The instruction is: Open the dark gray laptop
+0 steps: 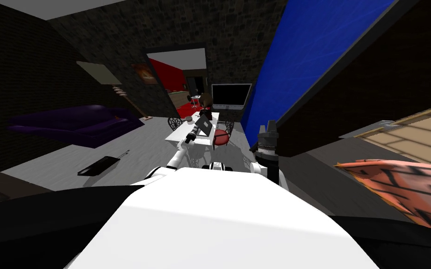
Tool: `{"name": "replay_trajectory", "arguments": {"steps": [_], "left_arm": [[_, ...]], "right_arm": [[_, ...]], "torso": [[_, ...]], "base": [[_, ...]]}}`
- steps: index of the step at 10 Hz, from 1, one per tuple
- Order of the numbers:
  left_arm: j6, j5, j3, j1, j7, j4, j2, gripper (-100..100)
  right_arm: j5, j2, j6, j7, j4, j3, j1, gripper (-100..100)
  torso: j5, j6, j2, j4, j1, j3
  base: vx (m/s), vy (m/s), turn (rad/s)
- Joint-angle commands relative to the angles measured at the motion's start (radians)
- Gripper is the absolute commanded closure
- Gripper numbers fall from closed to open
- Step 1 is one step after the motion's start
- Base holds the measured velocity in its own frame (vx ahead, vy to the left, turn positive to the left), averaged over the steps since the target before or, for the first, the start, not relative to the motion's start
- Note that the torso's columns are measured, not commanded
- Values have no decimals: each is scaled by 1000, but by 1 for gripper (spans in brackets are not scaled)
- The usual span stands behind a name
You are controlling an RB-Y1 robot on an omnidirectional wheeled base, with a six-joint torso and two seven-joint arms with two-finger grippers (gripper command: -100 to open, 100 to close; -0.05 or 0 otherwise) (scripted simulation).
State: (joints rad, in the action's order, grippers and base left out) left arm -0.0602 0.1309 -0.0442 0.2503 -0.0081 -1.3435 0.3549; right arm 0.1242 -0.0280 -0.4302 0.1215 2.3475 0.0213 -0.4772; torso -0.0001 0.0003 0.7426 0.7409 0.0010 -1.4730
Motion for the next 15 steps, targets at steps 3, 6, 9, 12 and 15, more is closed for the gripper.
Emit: {"name": "replay_trajectory", "arguments": {"steps": [3,6,9,12,15], "left_arm": [[-41,-5,-18,116,34,139,-14,100],[-41,-5,-18,150,34,213,-14,100],[-76,-10,-35,243,65,292,-23,100],[-110,-15,-51,303,96,386,-33,100],[-110,-15,-51,359,96,475,-33,100]], "right_arm": [[0,0,0,0,0,0,0,0],[0,0,0,0,0,0,0,0],[0,0,0,0,0,0,0,0],[0,0,0,0,0,0,0,0],[0,0,0,0,0,0,0,0]], "torso": [[-1,-1,-2,-1,-1,-2],[-1,0,-5,-2,-2,-3],[0,-1,0,0,1,0],[-1,0,-6,-3,-3,-4],[-1,0,-2,-1,-2,-1]], "base": [[-51,17,76],[-15,8,-10],[-59,30,79],[-22,13,47],[-42,17,19]]}}
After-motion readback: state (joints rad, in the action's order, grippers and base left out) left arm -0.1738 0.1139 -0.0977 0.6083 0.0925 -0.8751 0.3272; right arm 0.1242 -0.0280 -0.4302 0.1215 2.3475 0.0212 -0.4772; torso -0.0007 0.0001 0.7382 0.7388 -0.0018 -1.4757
